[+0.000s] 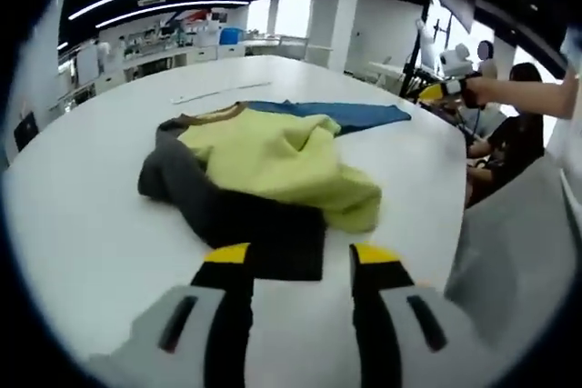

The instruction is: Fold the garment on the visible template until the final outline fits inside the template.

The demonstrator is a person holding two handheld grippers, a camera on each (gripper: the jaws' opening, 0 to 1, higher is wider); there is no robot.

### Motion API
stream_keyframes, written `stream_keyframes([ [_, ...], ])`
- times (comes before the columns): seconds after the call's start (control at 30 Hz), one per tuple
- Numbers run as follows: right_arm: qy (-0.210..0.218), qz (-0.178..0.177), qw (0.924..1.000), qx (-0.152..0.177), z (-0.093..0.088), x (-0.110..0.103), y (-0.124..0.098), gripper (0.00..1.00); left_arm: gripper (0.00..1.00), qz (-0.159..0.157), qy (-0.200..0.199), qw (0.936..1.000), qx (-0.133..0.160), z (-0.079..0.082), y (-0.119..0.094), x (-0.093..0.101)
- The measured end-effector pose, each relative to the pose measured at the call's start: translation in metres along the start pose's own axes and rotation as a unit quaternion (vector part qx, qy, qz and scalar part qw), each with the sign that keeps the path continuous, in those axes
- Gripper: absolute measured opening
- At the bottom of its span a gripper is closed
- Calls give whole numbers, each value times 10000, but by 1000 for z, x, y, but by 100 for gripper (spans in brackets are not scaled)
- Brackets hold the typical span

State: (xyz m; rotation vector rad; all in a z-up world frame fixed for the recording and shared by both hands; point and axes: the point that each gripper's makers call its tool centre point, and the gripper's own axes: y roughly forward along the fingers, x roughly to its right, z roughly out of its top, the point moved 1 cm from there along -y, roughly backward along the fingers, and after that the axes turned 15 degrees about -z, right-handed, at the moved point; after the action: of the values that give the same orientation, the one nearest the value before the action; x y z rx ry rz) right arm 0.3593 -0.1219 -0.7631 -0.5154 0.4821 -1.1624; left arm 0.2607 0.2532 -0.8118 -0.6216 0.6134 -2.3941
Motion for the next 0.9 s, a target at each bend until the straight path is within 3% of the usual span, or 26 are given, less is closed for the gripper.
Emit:
stream_keyframes([
  [0.07,-10,1,10000,0,-1,-1,-1,97,33,1,80,9999,-151,-7,5,-2],
  [0.4,49,-39,10000,-13,-5,4,-8,96,27,68,297,9987,-406,-13,18,-2],
  [0.6,100,-46,9999,0,-4,3,-8,96,16,269,402,9974,-532,-15,17,-11],
  [0.7,106,-54,9999,5,-5,1,-8,95,12,349,652,9954,-604,-15,17,-14],
  [0.77,119,-35,9999,-3,-5,-1,-8,95,0,305,686,9949,-669,-18,17,-13],
  [0.9,108,-9,9999,-13,-6,-1,-8,95,0,288,529,9960,-657,-20,13,-15],
])
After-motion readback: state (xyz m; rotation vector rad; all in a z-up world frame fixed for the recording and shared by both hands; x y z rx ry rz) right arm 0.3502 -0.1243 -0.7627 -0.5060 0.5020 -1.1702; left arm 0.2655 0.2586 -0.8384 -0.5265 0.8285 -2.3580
